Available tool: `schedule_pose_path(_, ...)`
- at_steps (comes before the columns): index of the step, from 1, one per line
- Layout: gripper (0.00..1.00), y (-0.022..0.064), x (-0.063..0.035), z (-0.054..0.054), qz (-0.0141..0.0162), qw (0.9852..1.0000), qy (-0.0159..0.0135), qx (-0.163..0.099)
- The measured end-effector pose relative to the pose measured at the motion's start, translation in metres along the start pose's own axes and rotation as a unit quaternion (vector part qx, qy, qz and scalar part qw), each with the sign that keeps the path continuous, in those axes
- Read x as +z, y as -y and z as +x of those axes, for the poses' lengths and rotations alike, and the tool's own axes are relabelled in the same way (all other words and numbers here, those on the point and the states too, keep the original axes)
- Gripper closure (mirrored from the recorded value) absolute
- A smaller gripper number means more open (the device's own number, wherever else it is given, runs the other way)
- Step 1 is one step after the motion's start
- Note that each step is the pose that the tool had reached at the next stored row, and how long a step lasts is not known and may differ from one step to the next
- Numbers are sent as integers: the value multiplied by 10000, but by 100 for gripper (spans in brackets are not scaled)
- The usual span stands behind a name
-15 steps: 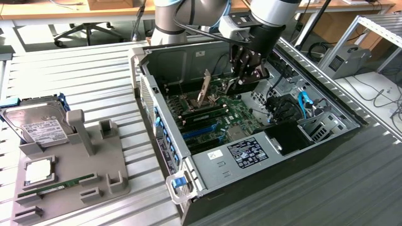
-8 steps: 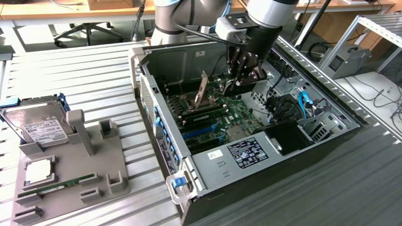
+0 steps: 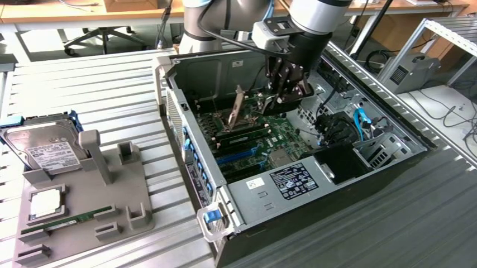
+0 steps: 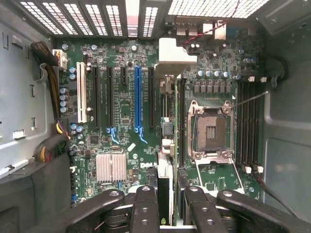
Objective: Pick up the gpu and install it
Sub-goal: 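Insert the gpu into the slot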
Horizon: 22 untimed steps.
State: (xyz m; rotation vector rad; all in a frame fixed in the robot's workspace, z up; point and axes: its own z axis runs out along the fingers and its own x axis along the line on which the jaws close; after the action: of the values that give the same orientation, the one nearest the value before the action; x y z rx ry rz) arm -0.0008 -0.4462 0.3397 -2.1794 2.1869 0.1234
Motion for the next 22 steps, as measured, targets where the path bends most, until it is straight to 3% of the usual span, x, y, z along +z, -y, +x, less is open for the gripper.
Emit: schedule_pose_path(22, 74, -155, 27, 46, -1, 10000, 0, -15)
